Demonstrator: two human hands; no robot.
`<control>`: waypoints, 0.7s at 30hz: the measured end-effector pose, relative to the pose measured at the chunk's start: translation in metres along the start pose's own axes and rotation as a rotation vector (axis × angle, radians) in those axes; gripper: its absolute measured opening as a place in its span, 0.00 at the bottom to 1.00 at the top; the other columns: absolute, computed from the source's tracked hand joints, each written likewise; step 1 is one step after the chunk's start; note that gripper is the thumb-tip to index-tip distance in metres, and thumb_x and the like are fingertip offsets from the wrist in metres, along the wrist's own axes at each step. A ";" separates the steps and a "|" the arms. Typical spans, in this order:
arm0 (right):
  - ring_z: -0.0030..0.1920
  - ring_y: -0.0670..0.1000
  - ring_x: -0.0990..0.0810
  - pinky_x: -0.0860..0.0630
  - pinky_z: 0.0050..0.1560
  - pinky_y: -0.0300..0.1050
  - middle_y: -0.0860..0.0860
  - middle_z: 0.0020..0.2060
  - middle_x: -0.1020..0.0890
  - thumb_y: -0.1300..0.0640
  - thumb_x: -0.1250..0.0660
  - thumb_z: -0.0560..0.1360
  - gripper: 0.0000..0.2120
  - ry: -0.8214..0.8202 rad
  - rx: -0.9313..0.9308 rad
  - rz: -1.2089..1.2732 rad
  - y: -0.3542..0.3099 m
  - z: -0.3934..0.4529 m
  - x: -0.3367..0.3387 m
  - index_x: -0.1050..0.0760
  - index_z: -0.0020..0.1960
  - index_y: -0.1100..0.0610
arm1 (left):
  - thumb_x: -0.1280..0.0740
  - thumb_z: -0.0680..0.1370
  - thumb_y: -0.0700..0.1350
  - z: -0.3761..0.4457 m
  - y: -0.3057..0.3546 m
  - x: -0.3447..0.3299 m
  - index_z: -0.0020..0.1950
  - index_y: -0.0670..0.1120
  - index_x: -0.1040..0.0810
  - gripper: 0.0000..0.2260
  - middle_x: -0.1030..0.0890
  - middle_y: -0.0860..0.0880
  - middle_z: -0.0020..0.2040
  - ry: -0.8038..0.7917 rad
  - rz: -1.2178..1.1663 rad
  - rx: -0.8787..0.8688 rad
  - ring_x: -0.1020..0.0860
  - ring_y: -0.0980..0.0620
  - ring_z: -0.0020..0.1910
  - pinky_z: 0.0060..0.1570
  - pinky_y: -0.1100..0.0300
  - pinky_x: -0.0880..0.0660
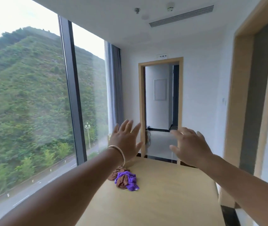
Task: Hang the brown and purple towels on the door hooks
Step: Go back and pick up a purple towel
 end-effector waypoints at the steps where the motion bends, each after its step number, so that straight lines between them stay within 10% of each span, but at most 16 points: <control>1: 0.70 0.53 0.35 0.40 0.70 0.56 0.50 0.70 0.31 0.43 0.40 0.77 0.26 -0.002 -0.016 -0.004 0.012 0.001 -0.003 0.38 0.72 0.47 | 0.47 0.79 0.62 0.010 0.011 -0.005 0.78 0.53 0.54 0.31 0.50 0.47 0.79 0.012 -0.009 -0.017 0.54 0.47 0.78 0.74 0.44 0.54; 21: 0.76 0.53 0.50 0.54 0.74 0.62 0.52 0.76 0.41 0.37 0.45 0.77 0.30 -0.093 -0.216 -0.127 0.127 0.107 -0.144 0.43 0.75 0.48 | 0.57 0.77 0.68 0.194 0.079 -0.197 0.78 0.56 0.58 0.32 0.52 0.47 0.79 -0.062 -0.060 -0.126 0.54 0.45 0.78 0.72 0.38 0.55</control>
Point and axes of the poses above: each hand's wrist, its own z-axis towards the middle knuckle, its own x-axis out of the back of the hand, y = z × x, the point moved 2 cm from there along z, towards the middle knuckle
